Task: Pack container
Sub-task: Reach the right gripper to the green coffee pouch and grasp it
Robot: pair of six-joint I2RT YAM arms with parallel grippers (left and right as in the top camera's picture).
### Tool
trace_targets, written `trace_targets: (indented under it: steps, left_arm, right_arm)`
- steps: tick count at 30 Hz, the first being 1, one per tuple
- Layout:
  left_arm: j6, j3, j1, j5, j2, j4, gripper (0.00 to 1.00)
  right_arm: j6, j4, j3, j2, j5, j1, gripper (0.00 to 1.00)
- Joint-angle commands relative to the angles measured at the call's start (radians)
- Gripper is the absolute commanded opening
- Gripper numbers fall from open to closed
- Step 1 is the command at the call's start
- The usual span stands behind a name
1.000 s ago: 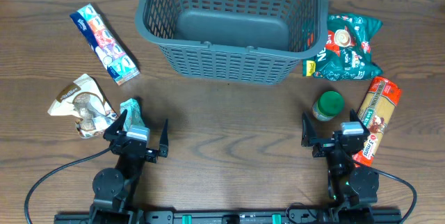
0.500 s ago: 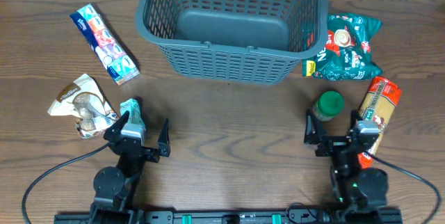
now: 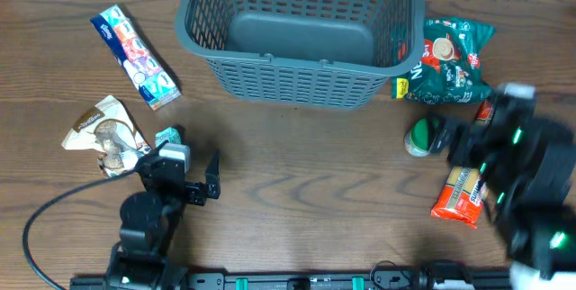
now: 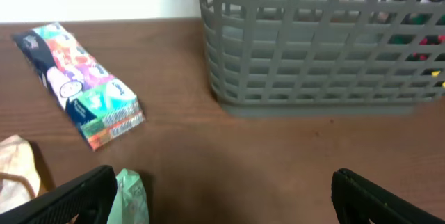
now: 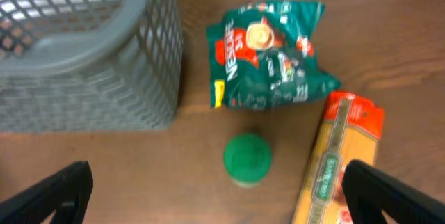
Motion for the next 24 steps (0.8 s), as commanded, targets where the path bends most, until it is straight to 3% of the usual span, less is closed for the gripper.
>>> trace_targets:
  steps: [1, 9, 13, 18, 24]
  left_arm:
    - [-0.016, 0.098, 0.001, -0.008, 0.067, -0.065, 0.98]
    - [-0.016, 0.215, 0.001, -0.046, 0.17, -0.111, 0.99]
    - [-0.016, 0.218, 0.0, -0.061, 0.171, -0.112, 0.99]
    - [-0.016, 0.218, 0.001, -0.061, 0.171, -0.115, 0.98]
    - [-0.016, 0.218, 0.0, -0.077, 0.171, -0.126, 0.99]
  right_arm:
    - [-0.058, -0.094, 0.249, 0.146, -0.067, -0.013, 0.99]
    - [-0.066, -0.116, 0.593, 0.446, -0.009, -0.132, 0.99]
    - [-0.082, -0.17, 0.726, 0.656, -0.148, -0.283, 0.99]
    - [-0.23, -0.217, 0.814, 0.89, -0.352, -0.385, 0.99]
    - [-0.37, -0.198, 0.821, 1.124, -0.358, -0.399, 0.99]
